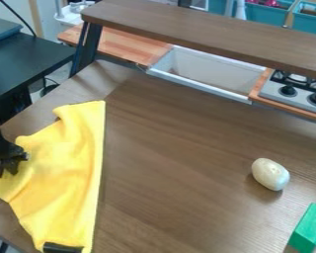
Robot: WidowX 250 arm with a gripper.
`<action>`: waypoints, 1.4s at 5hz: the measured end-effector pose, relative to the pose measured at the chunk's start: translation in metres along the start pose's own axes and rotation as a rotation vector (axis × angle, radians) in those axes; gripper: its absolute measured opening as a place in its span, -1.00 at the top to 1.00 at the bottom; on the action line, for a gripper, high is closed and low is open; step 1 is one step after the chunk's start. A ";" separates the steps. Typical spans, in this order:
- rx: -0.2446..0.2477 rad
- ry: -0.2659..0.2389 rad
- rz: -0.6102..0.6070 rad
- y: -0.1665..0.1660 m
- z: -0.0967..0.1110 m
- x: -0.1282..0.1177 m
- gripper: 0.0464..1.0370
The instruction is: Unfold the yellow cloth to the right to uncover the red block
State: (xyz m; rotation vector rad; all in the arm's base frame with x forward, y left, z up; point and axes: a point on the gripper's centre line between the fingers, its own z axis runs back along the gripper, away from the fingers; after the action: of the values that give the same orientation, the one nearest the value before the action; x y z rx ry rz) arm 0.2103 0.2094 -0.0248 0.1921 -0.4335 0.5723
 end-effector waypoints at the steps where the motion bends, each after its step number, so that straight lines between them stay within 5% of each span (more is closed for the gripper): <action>1: 0.005 -0.003 -0.007 -0.001 0.000 -0.001 0.51; 3: -0.014 0.022 0.000 -0.004 0.001 -0.004 0.97; 6: -0.146 0.029 0.061 -0.020 0.062 0.018 0.99; 7: -0.159 0.062 0.082 -0.031 0.065 0.025 0.99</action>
State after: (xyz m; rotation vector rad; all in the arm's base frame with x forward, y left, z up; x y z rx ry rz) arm 0.2245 0.1766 0.0424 0.0046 -0.4263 0.6196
